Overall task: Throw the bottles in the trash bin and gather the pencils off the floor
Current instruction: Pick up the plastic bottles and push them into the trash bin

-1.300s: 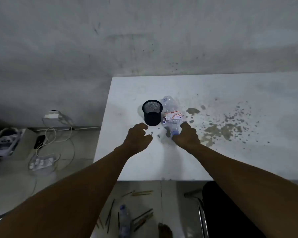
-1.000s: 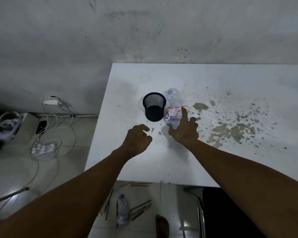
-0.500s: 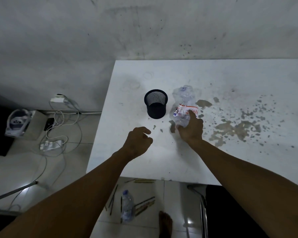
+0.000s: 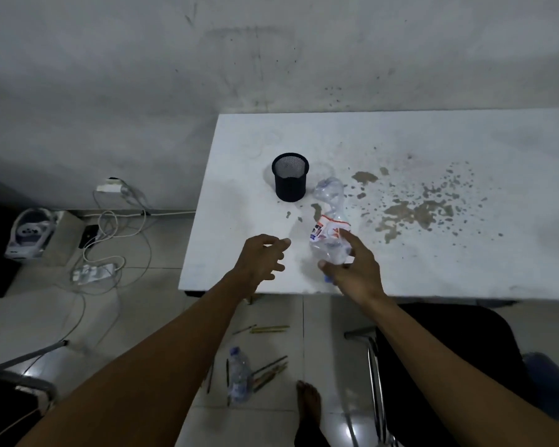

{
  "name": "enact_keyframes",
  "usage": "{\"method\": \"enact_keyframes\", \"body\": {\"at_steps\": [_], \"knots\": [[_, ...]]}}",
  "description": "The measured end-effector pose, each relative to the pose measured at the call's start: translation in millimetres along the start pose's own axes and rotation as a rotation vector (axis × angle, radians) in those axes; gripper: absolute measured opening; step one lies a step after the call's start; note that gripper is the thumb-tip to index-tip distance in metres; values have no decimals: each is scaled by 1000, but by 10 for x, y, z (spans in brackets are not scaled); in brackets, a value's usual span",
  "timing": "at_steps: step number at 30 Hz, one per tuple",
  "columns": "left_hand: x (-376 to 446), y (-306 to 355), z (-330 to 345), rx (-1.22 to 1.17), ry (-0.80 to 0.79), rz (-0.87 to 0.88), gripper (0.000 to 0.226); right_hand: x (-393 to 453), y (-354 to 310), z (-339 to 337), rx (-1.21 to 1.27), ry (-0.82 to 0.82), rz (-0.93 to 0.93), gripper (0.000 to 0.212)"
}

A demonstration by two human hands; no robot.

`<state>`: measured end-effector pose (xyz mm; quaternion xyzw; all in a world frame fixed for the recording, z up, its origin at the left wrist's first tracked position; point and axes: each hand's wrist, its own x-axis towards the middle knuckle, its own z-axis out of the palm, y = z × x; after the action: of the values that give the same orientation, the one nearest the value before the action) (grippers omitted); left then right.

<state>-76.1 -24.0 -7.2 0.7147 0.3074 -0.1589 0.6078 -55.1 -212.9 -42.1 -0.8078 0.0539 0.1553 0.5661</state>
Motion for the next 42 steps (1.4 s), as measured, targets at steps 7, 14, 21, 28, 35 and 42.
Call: {"method": "enact_keyframes", "body": {"at_steps": [7, 14, 21, 28, 35, 42], "knots": [[-768, -316, -259, -203, -64, -82, 40, -1006, -28, 430, 20, -183, -87, 72], [-1387, -866, -752, -416, -42, -40, 26, -1992, -157, 1013, -12, -308, -170, 69], [-1710, -1409, -1071, -336, 61, -8, 27, -2528, -94, 1413, -136, -397, -239, 75], [-1605, -1700, -1270, -394, 160, -104, 28, -2489, -60, 1634, -151, -487, -191, 77], [-1294, -1956, -1485, -502, 276, -254, 22, -2040, 77, 1834, -283, -702, 55, 99], [-1010, -2335, -1729, -525, 421, -326, 31, -1611, 368, 2045, -448, -882, 229, 78]]}}
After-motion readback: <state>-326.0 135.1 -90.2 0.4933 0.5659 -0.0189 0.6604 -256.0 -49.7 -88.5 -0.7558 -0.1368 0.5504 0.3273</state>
